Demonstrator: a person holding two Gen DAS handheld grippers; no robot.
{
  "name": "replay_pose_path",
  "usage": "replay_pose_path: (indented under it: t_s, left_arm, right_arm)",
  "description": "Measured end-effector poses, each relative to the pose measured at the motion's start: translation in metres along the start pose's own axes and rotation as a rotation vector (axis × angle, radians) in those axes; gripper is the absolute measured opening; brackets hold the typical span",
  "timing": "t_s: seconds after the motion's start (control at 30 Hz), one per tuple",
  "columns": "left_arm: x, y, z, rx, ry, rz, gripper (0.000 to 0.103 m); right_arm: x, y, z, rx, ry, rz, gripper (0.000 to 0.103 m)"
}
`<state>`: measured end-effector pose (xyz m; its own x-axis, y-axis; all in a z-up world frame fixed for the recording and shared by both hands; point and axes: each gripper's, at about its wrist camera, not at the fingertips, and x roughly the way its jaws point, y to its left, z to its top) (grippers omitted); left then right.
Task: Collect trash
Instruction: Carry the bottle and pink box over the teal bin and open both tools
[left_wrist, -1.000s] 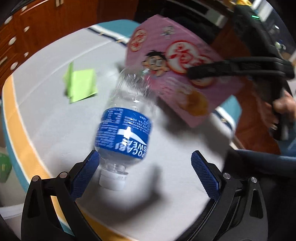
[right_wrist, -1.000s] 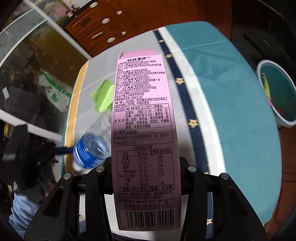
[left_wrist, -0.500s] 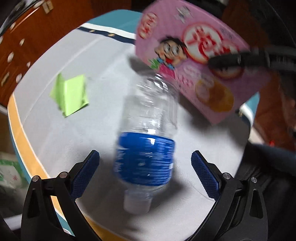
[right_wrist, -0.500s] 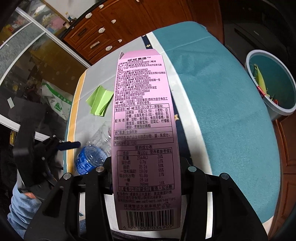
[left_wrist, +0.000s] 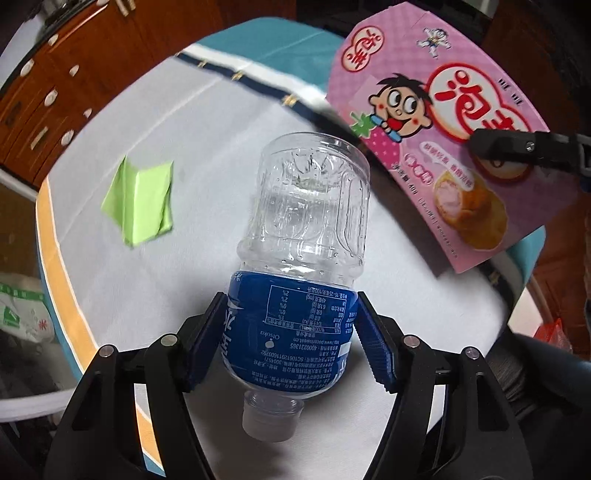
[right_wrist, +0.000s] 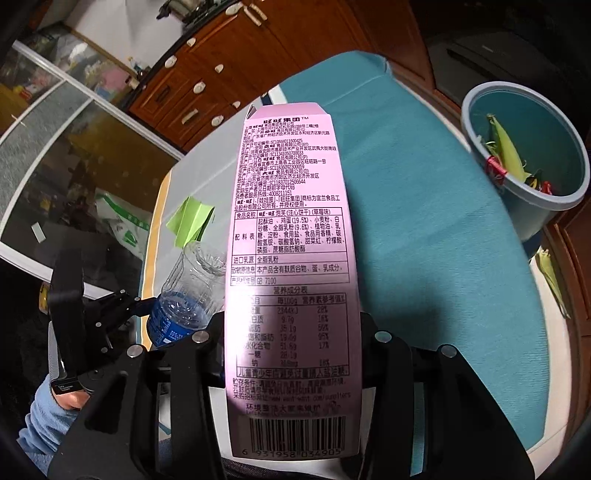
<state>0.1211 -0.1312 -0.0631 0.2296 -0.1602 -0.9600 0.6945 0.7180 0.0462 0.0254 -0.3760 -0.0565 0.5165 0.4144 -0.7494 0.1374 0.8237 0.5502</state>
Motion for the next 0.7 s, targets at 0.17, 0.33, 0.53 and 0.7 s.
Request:
replay_pose_path:
  t_s: [0.17, 0.33, 0.53, 0.7]
  left_arm:
    - [-0.006, -0.022, 0.029, 0.037, -0.024, -0.007, 0.069]
    - [-0.001, -0.055, 0.073, 0.064, -0.045, -0.032, 0.069]
    - [0.012, -0.111, 0.135, 0.151, -0.053, -0.061, 0.069]
    - [0.03, -0.156, 0.195, 0.196, -0.059, -0.102, 0.069]
  right_arm:
    - [-0.019, -0.018, 0.006, 0.012, -0.048, 0.008, 0.042]
    - [-0.051, -0.053, 0.016, 0.054, -0.142, -0.006, 0.042]
    - [-0.103, -0.122, 0.039, 0.174, -0.31, -0.082, 0.042]
    - [-0.132, -0.178, 0.069, 0.251, -0.414, -0.207, 0.042]
